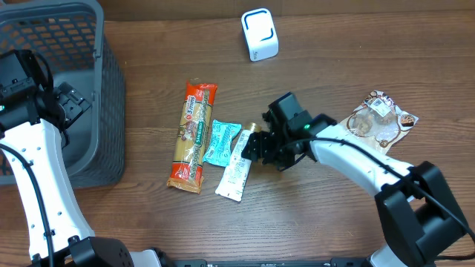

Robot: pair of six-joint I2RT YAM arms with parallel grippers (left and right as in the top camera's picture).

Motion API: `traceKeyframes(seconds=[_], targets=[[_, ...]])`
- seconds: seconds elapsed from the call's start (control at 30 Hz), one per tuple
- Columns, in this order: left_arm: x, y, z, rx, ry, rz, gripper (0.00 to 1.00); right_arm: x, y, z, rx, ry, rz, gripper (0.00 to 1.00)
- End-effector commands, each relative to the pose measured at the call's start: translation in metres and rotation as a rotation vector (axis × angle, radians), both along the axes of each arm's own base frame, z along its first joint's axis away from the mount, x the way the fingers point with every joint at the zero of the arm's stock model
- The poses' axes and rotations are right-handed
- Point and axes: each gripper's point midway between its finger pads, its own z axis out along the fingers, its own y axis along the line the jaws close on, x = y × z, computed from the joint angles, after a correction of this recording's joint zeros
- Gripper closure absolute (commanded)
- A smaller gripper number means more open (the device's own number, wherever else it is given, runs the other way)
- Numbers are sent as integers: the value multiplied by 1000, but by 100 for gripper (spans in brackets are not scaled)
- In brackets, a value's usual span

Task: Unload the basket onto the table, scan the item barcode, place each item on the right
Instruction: 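Move the right gripper to the white tube bottle and grasp it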

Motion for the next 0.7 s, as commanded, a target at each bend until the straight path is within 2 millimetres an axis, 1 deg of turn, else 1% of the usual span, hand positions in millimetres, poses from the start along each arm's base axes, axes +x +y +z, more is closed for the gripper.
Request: traceKeyframes(seconds=[0.0,0.1,0.2,0.23,0.43,0.67], targets=[[0,-2,-3,-17,-1,9,0,-10,6,-14,-4,73,-90,28],[0,-2,-3,-17,-1,9,1,-12,10,-19,-1,91,-137,33],[0,-2,-3,-17,-1,9,0,-8,2,-29,-51,97,-223,33],[0,-2,-3,-17,-1,9,0,-7,1,-30,-55,95,-238,35],[0,-2,-3,-17,-1,9,0,4,8,-30,-15,54,-258,39],[0,-2,-3,-17,-1,9,0,4,8,-41,-17,80,-288,41]])
